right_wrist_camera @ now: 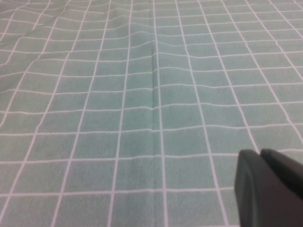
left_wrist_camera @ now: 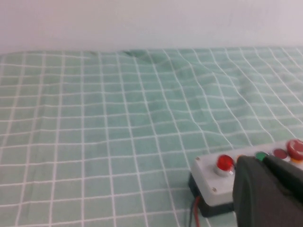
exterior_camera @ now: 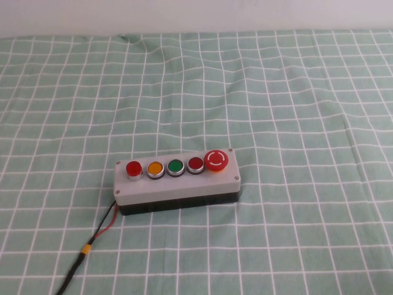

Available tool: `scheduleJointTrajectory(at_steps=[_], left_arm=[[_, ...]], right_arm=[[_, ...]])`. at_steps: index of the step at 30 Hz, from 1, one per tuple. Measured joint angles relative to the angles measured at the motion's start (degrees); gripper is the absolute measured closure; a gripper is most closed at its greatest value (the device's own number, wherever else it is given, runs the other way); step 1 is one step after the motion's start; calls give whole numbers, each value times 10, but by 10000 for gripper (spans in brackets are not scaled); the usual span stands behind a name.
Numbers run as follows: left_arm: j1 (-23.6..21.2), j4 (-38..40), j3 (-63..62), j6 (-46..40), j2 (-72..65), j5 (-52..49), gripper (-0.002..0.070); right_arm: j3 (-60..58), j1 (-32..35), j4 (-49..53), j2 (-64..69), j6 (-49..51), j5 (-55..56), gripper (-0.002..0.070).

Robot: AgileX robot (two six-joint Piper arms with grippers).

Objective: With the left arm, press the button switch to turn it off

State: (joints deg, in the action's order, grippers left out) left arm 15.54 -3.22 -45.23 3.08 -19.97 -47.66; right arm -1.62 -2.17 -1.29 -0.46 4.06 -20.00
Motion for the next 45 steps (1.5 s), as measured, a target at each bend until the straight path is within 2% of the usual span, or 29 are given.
scheduleJointTrajectory(at_steps=[4, 7, 14, 21, 26, 33, 45], left_arm=[[-47, -4, 42, 0, 18, 48, 677], [-59, -26, 95, 0, 30, 107, 677], [-60, -36, 254, 0, 104, 240, 677], [-60, -22, 387, 5, 192, 292, 677], [-61, -3, 459, 8, 205, 345, 677], [-71, 11, 467, 2, 206, 349, 677], [-95, 16, 467, 0, 206, 252, 677]], right_arm=[[0, 0, 0, 0, 0, 0, 694], [0, 0, 0, 0, 0, 0, 694], [0, 0, 0, 0, 0, 0, 694], [0, 0, 0, 0, 0, 0, 694], [0, 0, 0, 0, 0, 0, 694], [0, 0, 0, 0, 0, 0, 694], [0, 0, 0, 0, 0, 0, 694]])
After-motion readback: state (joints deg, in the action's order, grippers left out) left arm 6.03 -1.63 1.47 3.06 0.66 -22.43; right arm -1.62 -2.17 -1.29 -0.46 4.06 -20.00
